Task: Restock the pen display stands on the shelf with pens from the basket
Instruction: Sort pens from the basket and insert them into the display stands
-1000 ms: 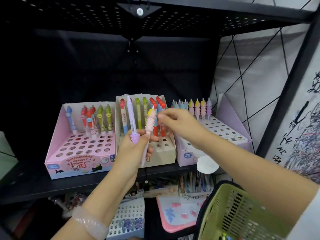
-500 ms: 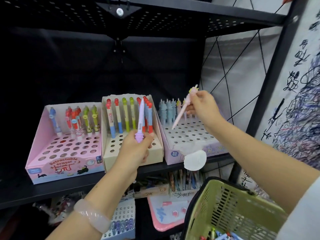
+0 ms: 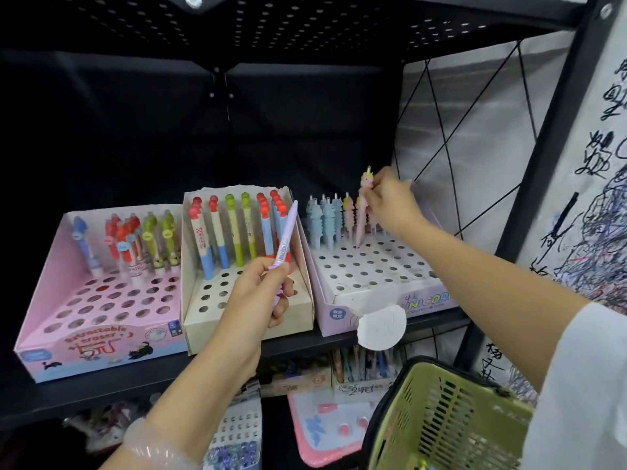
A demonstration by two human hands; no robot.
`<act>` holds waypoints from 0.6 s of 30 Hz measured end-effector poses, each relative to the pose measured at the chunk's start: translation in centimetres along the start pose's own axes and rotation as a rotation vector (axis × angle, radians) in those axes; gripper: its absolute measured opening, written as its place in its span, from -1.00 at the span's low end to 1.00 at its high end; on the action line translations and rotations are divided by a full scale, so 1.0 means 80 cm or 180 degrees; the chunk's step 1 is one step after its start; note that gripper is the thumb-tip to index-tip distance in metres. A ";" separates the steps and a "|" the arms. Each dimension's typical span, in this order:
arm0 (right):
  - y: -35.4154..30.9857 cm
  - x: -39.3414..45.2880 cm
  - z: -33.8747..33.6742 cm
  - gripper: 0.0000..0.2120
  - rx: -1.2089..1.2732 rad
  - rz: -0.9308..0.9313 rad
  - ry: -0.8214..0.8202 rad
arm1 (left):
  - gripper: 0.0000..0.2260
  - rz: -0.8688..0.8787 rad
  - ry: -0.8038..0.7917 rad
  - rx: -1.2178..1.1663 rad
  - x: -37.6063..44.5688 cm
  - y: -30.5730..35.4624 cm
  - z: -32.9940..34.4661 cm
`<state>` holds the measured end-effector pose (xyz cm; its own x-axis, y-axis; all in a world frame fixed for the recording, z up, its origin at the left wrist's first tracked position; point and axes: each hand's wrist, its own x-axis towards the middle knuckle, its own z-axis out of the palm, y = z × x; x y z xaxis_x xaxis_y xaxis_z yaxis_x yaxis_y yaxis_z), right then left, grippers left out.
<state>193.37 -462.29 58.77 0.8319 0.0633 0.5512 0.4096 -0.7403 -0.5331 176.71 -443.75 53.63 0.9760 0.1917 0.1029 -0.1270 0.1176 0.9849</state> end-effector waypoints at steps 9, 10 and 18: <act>0.005 0.002 0.017 -0.78 0.0051 0.0343 -0.0662 | -0.88 0.0025 -0.0044 0.0085 -0.001 -0.009 -0.004; 0.007 -0.002 0.021 -0.79 -0.0017 0.0285 -0.0734 | -0.88 0.0029 -0.0043 0.0080 -0.002 -0.009 -0.005; 0.008 -0.031 0.025 -0.73 -0.0458 0.0389 -0.0719 | -0.90 0.0060 -0.0024 0.0071 -0.012 -0.004 -0.012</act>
<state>192.36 -461.59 55.76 0.9407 0.1033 0.3230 0.2573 -0.8378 -0.4815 175.67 -443.03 53.05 0.9748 0.1863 0.1223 -0.1413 0.0923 0.9856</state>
